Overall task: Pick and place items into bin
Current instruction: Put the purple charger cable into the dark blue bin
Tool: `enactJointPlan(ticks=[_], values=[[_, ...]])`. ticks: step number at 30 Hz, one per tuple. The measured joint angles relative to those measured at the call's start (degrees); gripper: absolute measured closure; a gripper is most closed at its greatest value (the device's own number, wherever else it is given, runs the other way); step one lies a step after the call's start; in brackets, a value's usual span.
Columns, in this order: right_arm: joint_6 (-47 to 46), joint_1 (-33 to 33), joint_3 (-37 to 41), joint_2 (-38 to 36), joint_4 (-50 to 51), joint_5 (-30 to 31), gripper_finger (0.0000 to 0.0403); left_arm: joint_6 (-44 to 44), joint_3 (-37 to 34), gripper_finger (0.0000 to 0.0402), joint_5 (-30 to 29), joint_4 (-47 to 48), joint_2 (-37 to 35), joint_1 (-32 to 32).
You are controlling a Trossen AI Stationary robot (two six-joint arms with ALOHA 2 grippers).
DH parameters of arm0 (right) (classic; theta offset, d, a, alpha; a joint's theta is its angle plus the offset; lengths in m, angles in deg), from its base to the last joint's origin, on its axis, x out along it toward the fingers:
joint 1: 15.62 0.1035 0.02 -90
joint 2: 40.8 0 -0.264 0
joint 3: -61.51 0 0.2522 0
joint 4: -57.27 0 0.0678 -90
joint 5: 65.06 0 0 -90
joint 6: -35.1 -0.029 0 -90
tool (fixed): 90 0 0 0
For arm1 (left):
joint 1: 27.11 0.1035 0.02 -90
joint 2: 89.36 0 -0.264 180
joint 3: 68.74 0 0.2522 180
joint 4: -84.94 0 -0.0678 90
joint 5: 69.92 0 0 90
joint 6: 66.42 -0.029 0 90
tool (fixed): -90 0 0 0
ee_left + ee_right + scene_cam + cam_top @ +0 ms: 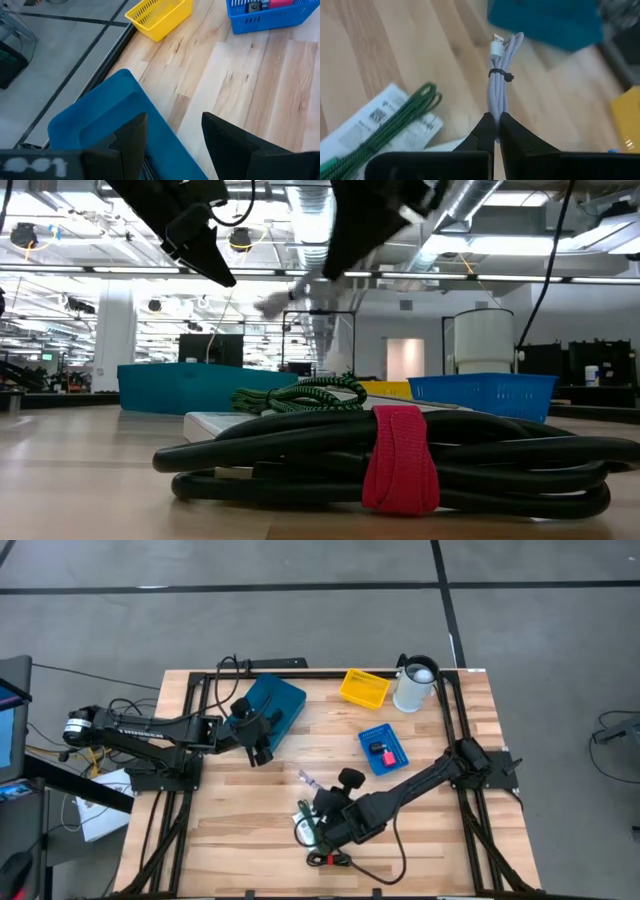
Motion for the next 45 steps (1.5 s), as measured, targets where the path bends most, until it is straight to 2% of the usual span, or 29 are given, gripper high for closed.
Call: enactJointPlan(ticks=[5, 8, 11, 18, 21, 29, 33, 45], values=[[4.04, 0.11, -4.23, 0.01, 0.9, 3.93, 0.0402, 4.0, 0.0, 0.0219, 0.15, -1.48, 0.0, 0.0], [5.45, 0.06, -5.41, 0.01, 1.35, 5.18, 0.0402, 5.49, 0.0, 0.0219, 2.48, -2.19, 0.0, 0.01], [5.74, 0.04, -6.16, 0.01, 2.85, 5.63, 0.0402, 4.33, 0.0, 0.0219, 9.23, -3.56, 0.0, 0.0], [5.71, 0.51, -6.64, 0.06, 4.14, 5.45, 0.0402, -2.47, 0.0, 0.0219, 32.15, -3.48, 0.0, 0.81], [5.28, 1.16, -6.64, 0.06, 4.3, 5.35, 0.0402, -4.09, 0.0, 0.0219, 37.88, -3.49, 0.0, 0.94], [4.23, 2.4, -6.64, 0.08, 4.36, 5.39, 0.0402, -7.71, 0.02, 0.0219, 33.46, -1.58, 0.0, 0.97], [4.55, 2.4, -6.64, 0.08, 4.31, 5.51, 0.0402, -9.02, 0.02, 0.0219, 33.77, -2.18, 0.02, 0.99], [8.85, 2.29, -7.12, 0.12, 2.29, 8.61, 0.0402, -9.21, 0.02, 0.0219, 44.87, -10.81, 0.02, 0.99]])
